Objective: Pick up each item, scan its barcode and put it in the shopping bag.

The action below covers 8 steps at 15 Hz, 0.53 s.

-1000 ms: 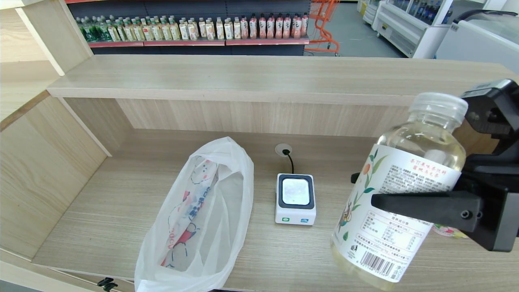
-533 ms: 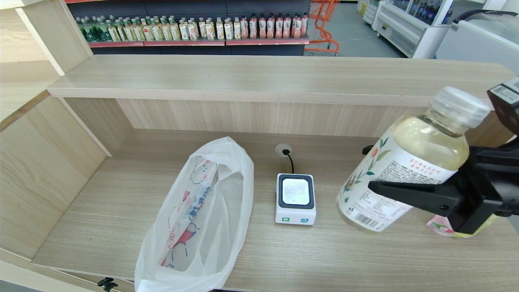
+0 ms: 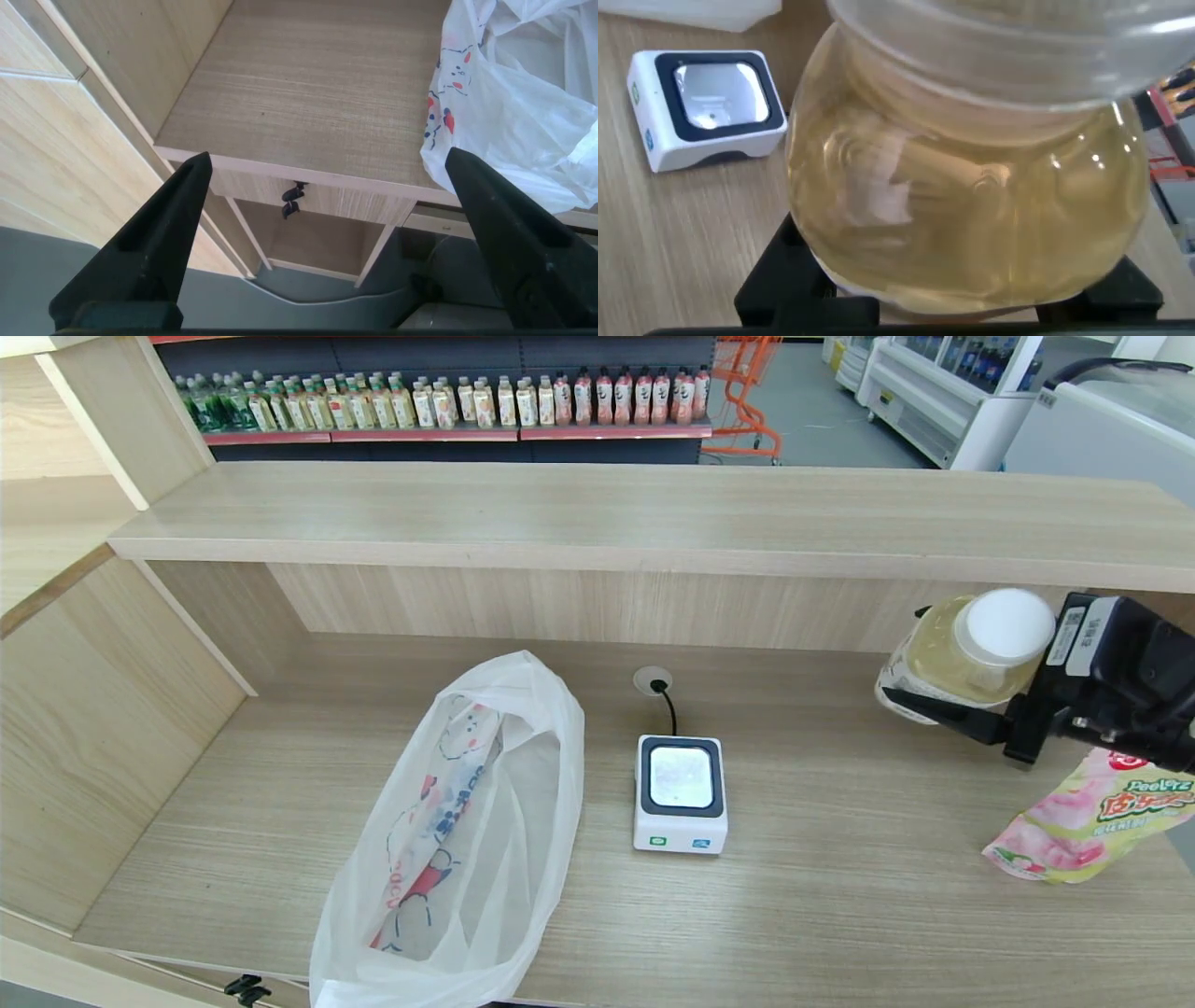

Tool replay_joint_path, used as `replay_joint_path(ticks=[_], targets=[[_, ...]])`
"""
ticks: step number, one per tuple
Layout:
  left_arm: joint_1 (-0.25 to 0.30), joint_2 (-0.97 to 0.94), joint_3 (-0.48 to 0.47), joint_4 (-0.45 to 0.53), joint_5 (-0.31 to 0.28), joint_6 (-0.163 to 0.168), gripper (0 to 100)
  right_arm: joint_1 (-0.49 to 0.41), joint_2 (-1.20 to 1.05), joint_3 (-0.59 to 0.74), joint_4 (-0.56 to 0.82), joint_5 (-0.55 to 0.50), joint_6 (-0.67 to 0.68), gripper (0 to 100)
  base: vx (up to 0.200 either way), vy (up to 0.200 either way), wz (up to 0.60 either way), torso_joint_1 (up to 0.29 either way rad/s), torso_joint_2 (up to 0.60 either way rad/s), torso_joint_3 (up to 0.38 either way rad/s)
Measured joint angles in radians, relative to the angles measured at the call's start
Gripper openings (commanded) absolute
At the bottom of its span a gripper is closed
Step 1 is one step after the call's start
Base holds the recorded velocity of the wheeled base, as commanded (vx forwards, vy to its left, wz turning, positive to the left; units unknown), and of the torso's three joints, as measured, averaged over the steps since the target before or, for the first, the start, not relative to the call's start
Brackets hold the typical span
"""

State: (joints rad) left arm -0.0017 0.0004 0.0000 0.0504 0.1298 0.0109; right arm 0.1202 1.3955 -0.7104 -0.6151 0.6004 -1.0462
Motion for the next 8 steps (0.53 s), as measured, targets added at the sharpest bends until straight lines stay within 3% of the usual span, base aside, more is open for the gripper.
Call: replay_joint_path(ticks=[4,8], targets=[[0.0,0.0,0.0,0.0,0.0,0.002,100,-0.004,0.003,0.0,-0.004,-0.003,-0.098,0,0.0,0.0,0.0,0.0,0.0,0.0],[0.0,0.0,0.0,0.0,0.0,-0.001,100,0.005,0.011,-0.013,-0.003,0.002,-0.098,0,0.0,0.2,0.0,0.0,0.0,0.002]])
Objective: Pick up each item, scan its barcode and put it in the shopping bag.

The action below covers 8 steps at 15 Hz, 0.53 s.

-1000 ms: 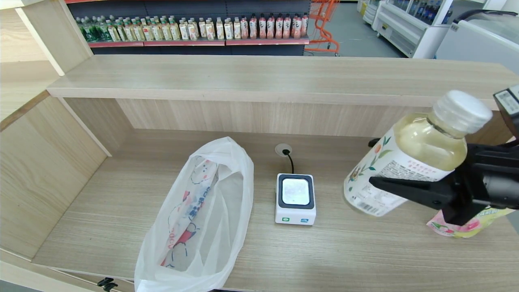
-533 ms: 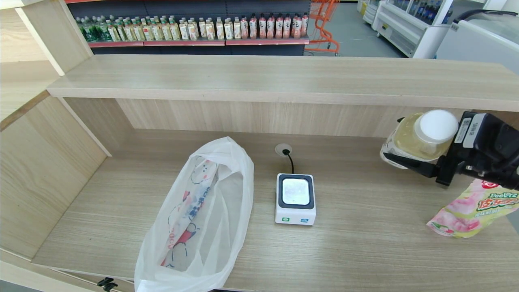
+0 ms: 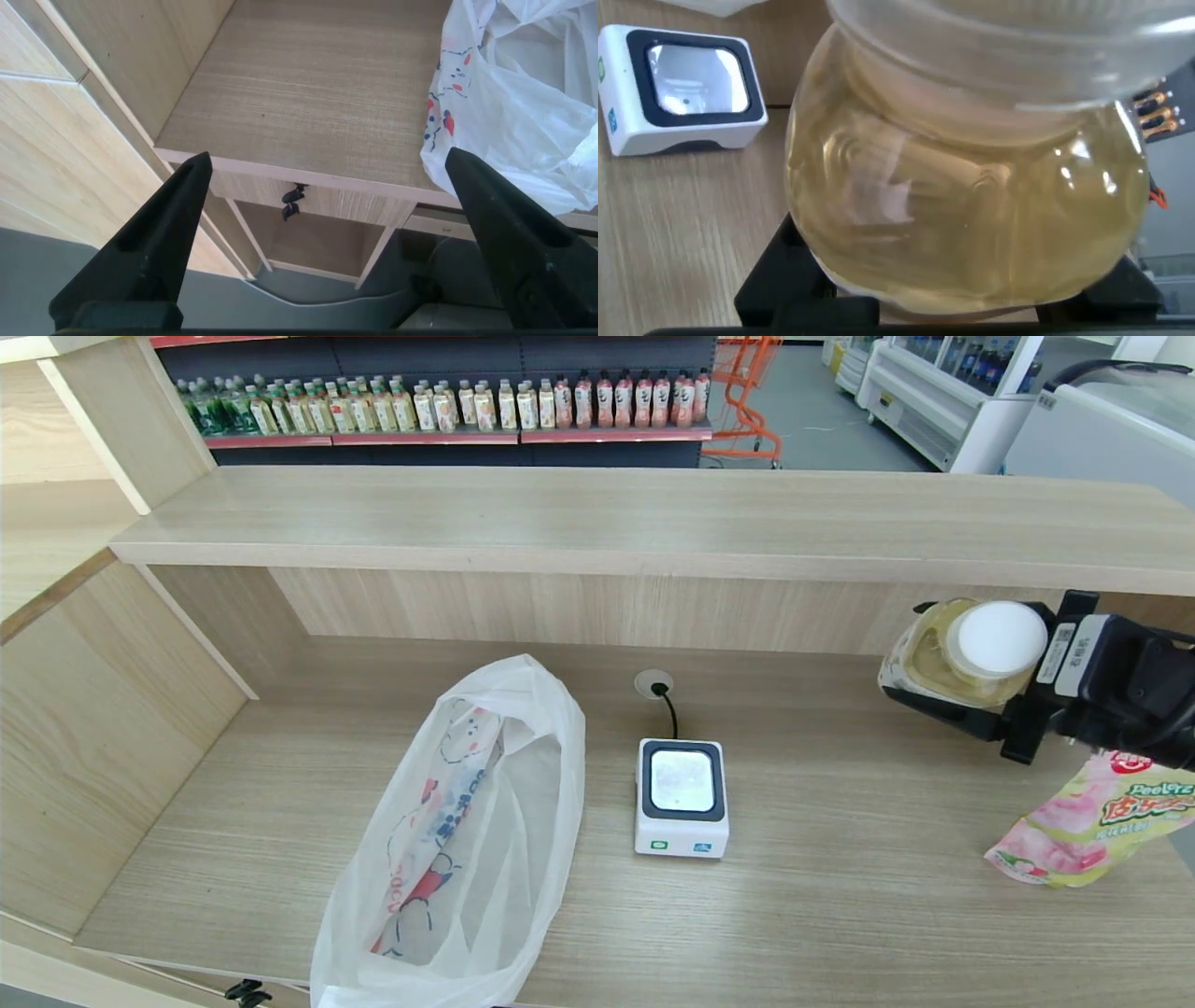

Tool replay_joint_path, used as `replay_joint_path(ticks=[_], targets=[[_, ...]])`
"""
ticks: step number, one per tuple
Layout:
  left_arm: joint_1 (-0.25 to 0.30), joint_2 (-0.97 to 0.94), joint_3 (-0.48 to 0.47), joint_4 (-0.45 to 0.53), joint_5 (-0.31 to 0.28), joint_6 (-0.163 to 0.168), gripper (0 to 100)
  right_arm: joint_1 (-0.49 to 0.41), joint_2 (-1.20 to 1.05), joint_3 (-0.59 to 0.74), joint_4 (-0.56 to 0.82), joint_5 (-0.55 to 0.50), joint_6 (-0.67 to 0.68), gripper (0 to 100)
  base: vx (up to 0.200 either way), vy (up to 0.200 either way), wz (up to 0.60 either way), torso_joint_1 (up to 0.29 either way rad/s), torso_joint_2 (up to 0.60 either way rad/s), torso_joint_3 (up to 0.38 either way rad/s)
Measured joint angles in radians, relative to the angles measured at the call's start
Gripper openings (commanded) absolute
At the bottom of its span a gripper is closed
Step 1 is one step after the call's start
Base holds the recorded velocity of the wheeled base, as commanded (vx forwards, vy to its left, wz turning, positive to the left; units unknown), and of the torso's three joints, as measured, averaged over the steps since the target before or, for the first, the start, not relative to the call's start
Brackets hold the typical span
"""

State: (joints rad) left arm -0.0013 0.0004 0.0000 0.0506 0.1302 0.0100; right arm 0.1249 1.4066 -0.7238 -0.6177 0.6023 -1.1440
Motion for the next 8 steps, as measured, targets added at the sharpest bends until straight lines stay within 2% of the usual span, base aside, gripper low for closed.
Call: replay_joint_path(ticks=[4,8], targets=[[-0.001,0.0,0.0,0.0,0.0,0.0,100,0.02,0.066,-0.067,0.0,0.028,0.071,0,0.0,0.2,0.0,0.007,0.01,-0.002],[-0.001,0.0,0.0,0.0,0.0,-0.001,100,0.027,0.156,-0.112,0.001,0.098,0.121,0,0.0,0.0,0.0,0.0,0.0,0.0]])
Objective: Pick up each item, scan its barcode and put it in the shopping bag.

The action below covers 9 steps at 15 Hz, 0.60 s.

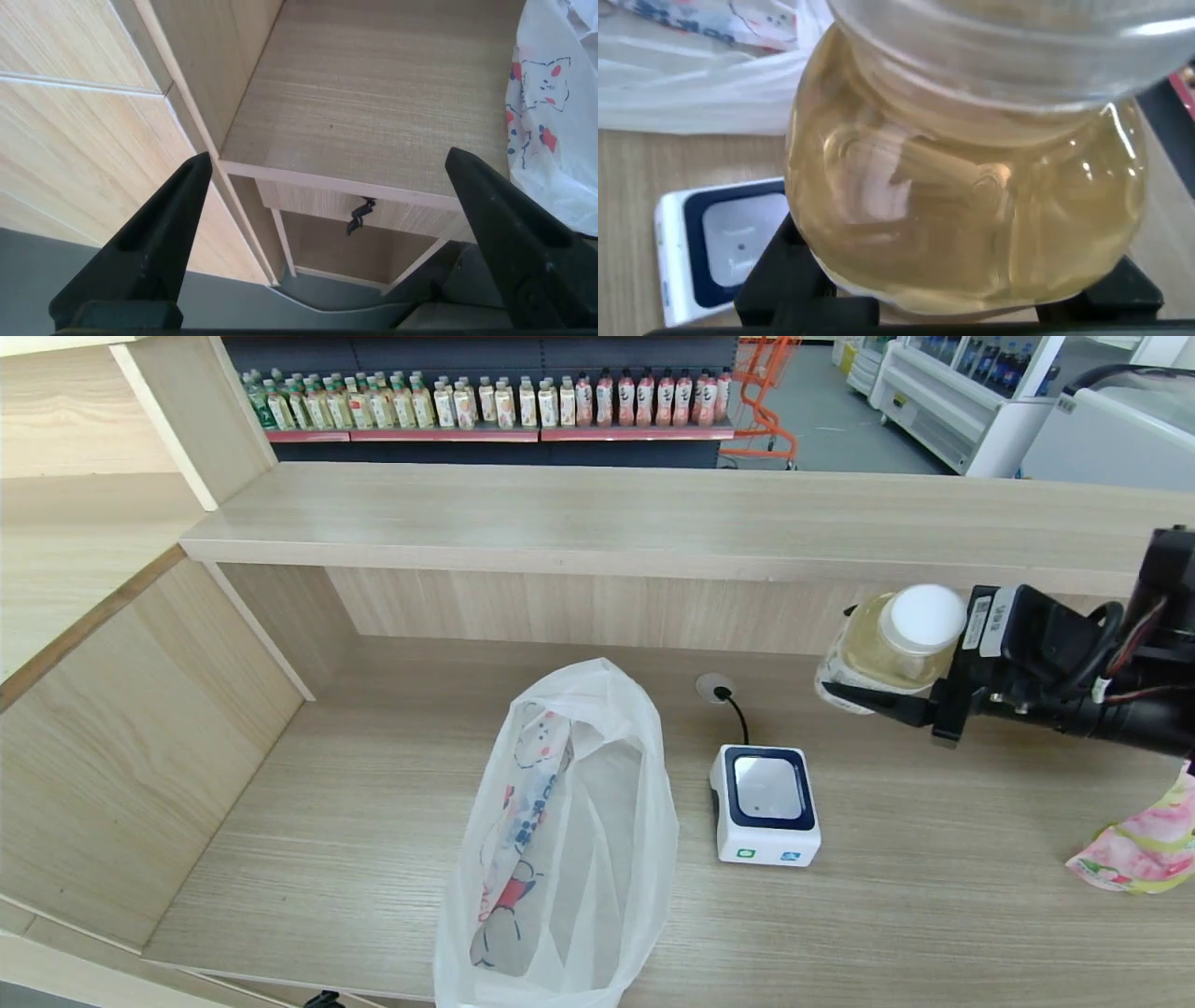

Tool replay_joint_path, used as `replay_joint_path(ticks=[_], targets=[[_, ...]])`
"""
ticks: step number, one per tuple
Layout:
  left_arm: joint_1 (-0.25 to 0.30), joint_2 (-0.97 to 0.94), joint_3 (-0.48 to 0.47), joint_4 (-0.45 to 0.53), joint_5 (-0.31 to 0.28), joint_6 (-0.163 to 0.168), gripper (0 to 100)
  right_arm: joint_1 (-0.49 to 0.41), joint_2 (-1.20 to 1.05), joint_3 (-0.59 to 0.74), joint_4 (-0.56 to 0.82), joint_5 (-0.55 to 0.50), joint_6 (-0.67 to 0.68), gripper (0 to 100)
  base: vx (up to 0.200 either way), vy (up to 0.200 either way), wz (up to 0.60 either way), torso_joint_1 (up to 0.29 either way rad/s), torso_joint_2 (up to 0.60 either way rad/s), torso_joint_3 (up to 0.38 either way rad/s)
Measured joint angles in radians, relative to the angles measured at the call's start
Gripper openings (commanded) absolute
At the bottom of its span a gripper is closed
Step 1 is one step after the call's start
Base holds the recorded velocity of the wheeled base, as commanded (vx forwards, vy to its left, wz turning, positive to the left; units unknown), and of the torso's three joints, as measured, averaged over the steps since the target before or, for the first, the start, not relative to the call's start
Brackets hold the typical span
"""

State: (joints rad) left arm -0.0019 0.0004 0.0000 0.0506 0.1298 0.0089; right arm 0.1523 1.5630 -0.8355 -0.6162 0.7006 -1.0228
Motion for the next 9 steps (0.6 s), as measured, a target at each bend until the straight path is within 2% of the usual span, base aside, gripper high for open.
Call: replay_joint_path(ticks=[5,9], targets=[[-0.001,0.0,0.0,0.0,0.0,0.001,100,0.001,0.08,0.03,0.0,0.066,0.021,0,0.0,0.0,0.0,0.0,0.0,0.0],[0.0,0.0,0.0,0.0,0.0,0.001,100,0.064,0.101,0.081,-0.005,0.069,-0.023,0,0.0,0.0,0.0,0.0,0.0,0.0]])
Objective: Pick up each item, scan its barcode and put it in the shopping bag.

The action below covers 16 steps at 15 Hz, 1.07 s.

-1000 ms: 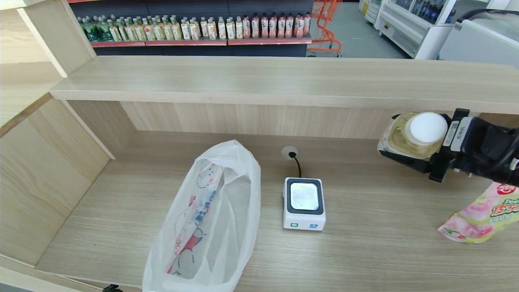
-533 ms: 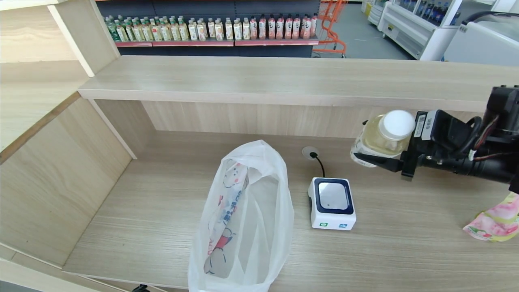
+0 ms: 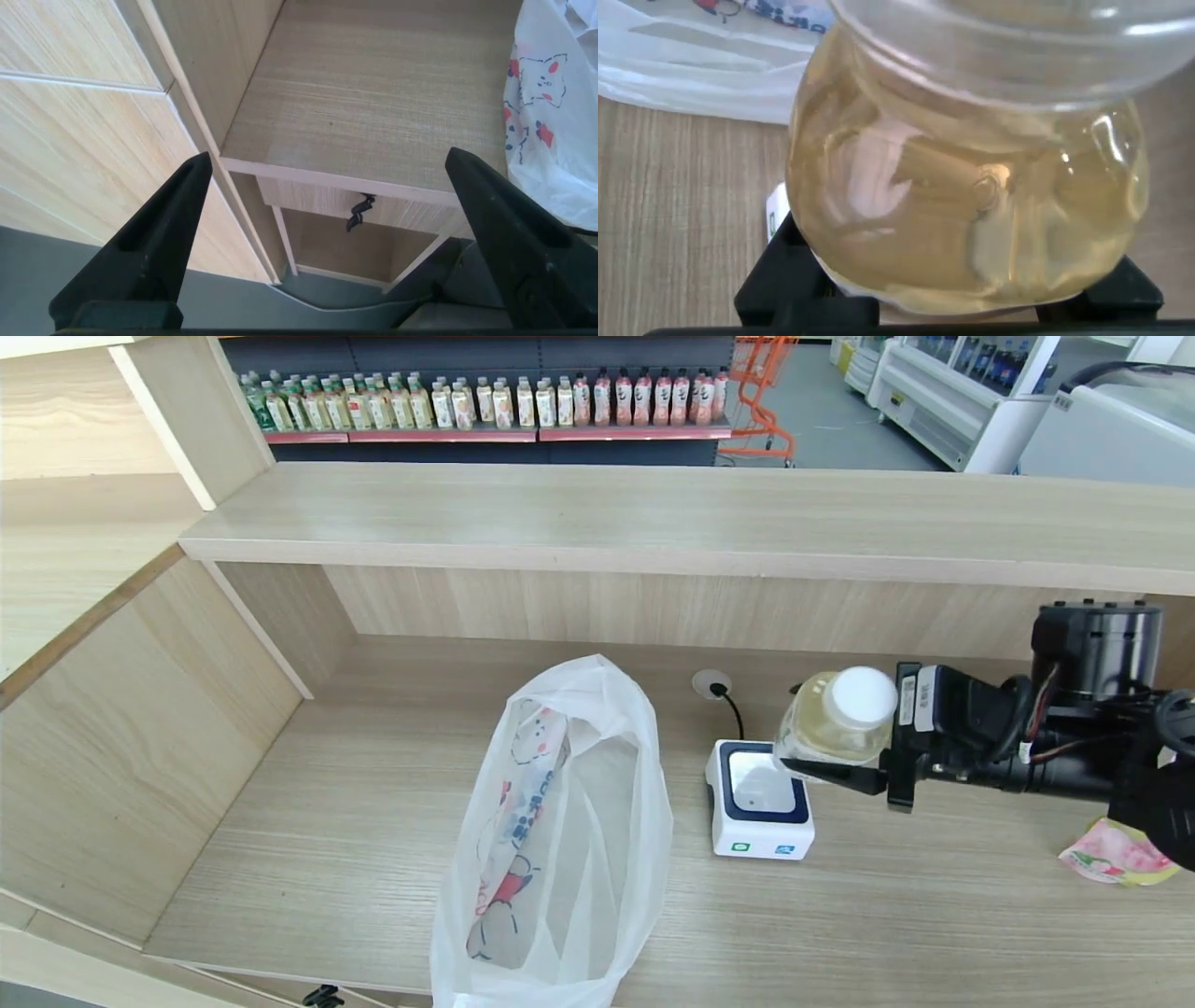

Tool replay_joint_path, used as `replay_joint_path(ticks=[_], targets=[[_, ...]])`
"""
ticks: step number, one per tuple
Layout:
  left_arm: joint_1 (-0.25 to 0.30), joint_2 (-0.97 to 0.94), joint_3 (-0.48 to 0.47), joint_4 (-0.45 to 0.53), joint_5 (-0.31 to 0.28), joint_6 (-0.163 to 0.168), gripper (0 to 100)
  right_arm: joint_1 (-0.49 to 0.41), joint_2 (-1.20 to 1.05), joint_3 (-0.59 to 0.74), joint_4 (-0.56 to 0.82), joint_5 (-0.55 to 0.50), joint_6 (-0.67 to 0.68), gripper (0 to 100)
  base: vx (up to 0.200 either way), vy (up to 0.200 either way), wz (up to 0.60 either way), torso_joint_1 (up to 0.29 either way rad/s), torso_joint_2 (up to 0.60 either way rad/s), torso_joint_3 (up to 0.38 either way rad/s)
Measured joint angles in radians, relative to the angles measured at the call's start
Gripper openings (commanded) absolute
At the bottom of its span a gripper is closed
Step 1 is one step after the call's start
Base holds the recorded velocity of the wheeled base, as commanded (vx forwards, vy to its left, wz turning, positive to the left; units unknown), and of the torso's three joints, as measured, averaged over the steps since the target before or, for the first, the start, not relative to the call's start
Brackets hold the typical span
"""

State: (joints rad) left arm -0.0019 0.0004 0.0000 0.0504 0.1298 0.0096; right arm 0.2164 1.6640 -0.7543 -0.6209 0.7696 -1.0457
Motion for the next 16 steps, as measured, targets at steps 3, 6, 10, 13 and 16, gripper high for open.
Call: replay_joint_path(ticks=[3,6,10,13,16], targets=[[0.0,0.0,0.0,0.0,0.0,0.0,100,0.041,0.034,0.008,-0.002,0.001,-0.103,0,0.0,0.0,0.0,0.0,0.0,0.0],[0.0,0.0,0.0,0.0,0.0,0.0,100,0.053,0.07,0.001,-0.003,0.026,-0.205,0,0.0,0.0,0.0,0.0,0.0,0.0],[0.0,0.0,0.0,0.0,0.0,0.0,100,0.042,0.121,0.0,-0.036,0.07,-0.296,0,0.0,0.0,0.0,0.0,0.0,0.0],[0.0,0.0,0.0,0.0,0.0,0.0,100,0.023,0.155,0.004,-0.067,0.106,-0.343,0,0.0,0.0,0.0,0.0,0.0,0.0],[0.001,0.0,0.0,0.0,0.0,0.0,100,0.001,0.173,-0.002,-0.072,0.116,-0.358,0,0.0,0.0,0.0,0.0,0.0,0.0]])
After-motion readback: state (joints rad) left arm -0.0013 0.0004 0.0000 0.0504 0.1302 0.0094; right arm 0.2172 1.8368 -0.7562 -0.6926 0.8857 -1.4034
